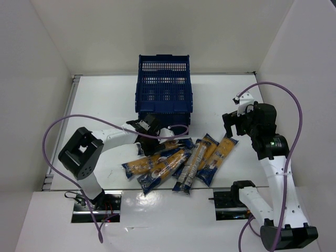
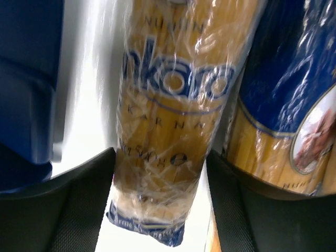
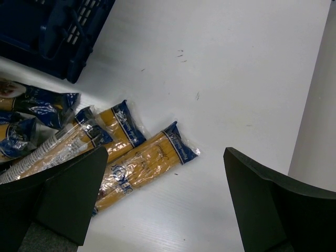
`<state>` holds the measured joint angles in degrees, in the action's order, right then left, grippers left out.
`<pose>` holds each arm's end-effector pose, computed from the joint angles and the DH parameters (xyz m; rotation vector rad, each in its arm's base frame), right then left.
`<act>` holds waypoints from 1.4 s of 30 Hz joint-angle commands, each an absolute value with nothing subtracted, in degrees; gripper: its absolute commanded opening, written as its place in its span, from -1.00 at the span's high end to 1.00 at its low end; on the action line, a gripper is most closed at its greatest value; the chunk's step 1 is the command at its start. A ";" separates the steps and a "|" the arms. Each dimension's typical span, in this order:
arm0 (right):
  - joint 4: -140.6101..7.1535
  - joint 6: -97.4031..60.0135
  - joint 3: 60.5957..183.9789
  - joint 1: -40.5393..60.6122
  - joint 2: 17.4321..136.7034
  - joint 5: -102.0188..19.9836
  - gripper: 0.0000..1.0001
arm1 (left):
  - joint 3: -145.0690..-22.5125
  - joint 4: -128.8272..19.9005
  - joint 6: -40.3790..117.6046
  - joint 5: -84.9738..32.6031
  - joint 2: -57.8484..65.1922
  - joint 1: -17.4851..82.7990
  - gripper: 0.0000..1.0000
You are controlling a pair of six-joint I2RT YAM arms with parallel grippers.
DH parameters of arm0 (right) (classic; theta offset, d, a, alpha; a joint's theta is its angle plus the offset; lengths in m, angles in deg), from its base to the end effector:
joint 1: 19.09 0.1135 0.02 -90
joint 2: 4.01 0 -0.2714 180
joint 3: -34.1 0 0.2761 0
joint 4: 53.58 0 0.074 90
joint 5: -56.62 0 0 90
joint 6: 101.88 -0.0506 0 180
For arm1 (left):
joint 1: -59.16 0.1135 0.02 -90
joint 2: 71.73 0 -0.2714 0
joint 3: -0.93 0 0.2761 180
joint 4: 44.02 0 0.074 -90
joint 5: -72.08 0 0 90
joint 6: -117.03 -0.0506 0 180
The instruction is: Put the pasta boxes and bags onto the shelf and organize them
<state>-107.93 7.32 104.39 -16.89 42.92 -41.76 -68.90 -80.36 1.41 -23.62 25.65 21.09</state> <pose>0.1941 0.0148 0.3574 -0.4763 2.0508 -0.0235 0.2759 -0.2225 0.1433 1.4469 2.2707 -0.2009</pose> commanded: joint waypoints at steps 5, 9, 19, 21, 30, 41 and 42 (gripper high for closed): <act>-106.56 7.81 105.01 -17.85 41.60 -42.17 -1.00 | -72.43 -83.54 -0.04 -28.46 29.16 19.79 0.31; -106.56 7.81 105.01 -17.86 41.07 -42.17 -1.00 | -73.06 -85.83 0.57 -27.42 27.07 19.17 0.94; -105.51 7.81 104.49 -17.86 38.88 -42.17 -1.00 | -79.38 -93.30 6.46 -27.51 15.46 18.64 1.00; -105.51 7.81 104.49 -17.86 38.88 -42.17 -1.00 | -79.99 -93.31 9.36 -27.50 12.66 18.64 1.00; -104.98 7.81 103.96 -17.86 38.35 -42.78 -1.00 | -78.96 -97.70 13.24 -28.03 1.58 18.64 1.00; -104.45 6.75 103.43 -18.91 38.87 -43.31 -1.00 | -76.40 -99.63 10.16 -31.72 -7.31 18.64 1.00; -104.45 6.75 103.43 -18.91 38.88 -43.31 -1.00 | -76.40 -99.63 10.16 -31.72 -8.01 18.64 1.00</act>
<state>-107.26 7.15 103.58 -18.40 38.90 -42.63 -75.67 -101.73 11.68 -27.31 -4.69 18.84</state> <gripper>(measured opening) 0.999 0.472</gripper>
